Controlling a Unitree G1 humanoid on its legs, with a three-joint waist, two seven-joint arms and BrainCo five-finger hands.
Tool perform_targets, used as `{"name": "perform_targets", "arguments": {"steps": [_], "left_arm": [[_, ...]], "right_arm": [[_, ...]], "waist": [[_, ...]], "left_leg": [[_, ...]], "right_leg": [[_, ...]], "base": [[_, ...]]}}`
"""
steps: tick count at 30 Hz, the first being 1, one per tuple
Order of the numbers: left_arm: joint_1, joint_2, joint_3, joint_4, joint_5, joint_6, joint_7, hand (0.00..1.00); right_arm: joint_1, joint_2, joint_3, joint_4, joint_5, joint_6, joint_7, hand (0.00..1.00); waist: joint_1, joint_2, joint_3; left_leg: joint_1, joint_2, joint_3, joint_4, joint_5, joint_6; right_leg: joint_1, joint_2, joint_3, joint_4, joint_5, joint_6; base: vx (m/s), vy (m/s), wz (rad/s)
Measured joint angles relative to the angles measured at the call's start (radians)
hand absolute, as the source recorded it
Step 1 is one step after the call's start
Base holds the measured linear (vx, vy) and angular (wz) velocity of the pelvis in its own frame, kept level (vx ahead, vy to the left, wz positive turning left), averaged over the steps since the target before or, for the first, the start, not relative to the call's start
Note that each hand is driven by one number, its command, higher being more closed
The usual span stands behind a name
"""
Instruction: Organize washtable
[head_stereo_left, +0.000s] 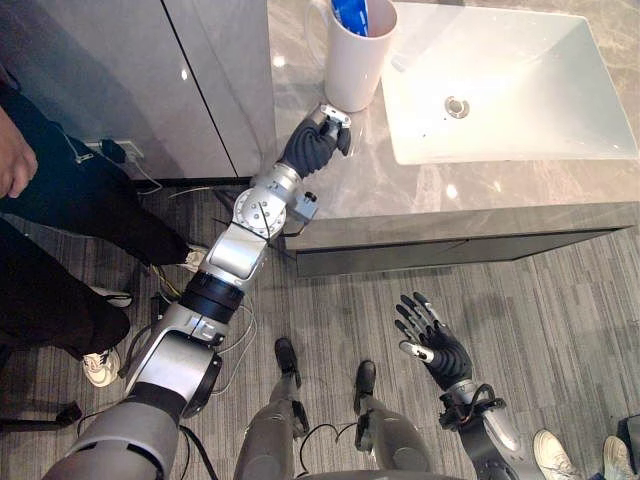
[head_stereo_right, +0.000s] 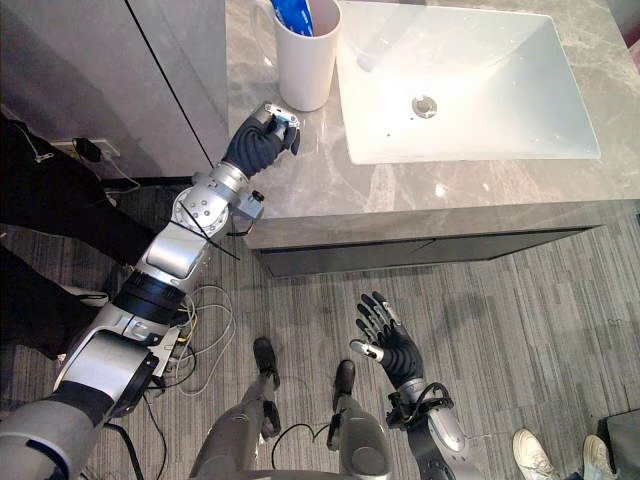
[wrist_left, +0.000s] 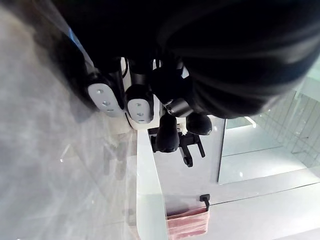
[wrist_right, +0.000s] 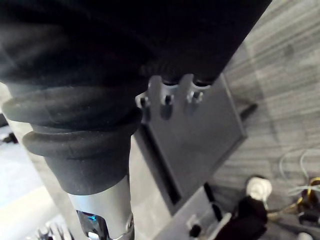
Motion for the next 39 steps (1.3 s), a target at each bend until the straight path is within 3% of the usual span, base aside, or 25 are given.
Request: {"name": "perform_targets", "arguments": {"steps": [13,25,39], "left_arm": [[-0.047,-0.043,-0.003,0.034,-0.007,0.002,0.014,1.00],[-0.115,-0.032,0.002,0.079,-0.006,0.005,0.028,1.00],[-0.385,0.204,0.004,0.263,-0.006,0.019,0.049,1.00]], "right_arm": [[-0.003,0.000,0.000,0.000,-0.010,-0.003,0.001,0.00],[-0.002,0.000,-0.020,0.011,-0.035,-0.006,0.000,0.00],[0.001,-0.002,-0.045,0.021,-0.038,-0.012,-0.001,0.00]], "waist": [[-0.008,-0.001,0.000],[-0.009,-0.012,0.007],[-0.039,-0.063,0.052]], "left_leg": [[-0.002,0.003,0.004,0.000,0.003,0.004],[-0.021,0.004,0.016,0.000,0.001,0.001],[-0.067,0.006,0.051,0.000,0.000,0.001]], "right_leg": [[-0.003,0.001,0.004,-0.005,0.004,0.006],[-0.031,0.001,0.018,-0.001,0.005,0.007],[-0.093,0.001,0.055,-0.006,0.021,0.005]], "base": [[0.04,0.027,-0.02],[0.01,0.022,-0.02],[0.02,0.043,-0.08]]}}
